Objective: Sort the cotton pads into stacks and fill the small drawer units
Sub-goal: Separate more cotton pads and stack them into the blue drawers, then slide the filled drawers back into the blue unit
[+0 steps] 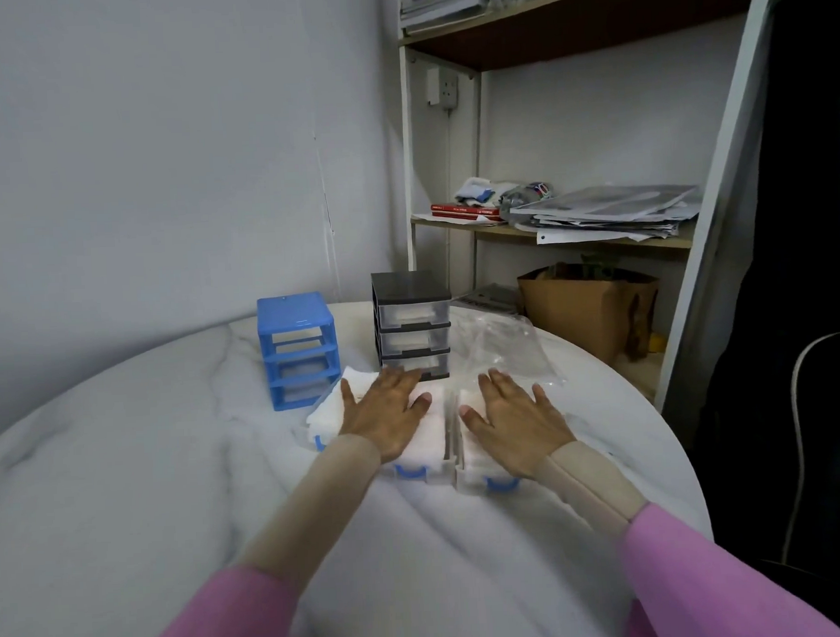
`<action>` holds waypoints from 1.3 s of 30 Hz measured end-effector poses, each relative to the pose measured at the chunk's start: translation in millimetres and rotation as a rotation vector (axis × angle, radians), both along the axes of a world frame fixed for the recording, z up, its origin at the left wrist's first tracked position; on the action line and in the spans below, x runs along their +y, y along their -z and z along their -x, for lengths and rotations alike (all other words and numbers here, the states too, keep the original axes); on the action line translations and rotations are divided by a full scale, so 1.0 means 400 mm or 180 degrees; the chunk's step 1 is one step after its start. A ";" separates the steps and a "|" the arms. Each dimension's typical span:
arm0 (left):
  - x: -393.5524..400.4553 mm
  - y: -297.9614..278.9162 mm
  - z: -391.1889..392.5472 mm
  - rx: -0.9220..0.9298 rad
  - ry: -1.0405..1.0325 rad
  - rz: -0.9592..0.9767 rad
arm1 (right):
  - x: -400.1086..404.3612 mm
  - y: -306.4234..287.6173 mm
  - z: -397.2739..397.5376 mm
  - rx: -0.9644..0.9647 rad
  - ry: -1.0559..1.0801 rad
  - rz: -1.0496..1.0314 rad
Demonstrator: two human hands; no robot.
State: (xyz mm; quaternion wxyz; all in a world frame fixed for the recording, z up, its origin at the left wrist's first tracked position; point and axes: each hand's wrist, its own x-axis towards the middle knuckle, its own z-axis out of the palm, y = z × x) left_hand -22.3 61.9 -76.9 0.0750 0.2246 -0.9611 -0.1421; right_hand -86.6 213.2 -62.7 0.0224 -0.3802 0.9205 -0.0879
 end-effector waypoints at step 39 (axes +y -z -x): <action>-0.212 0.022 -0.355 -0.0834 -0.1084 0.0476 | -0.267 0.062 -0.139 -0.0355 -0.1377 0.0603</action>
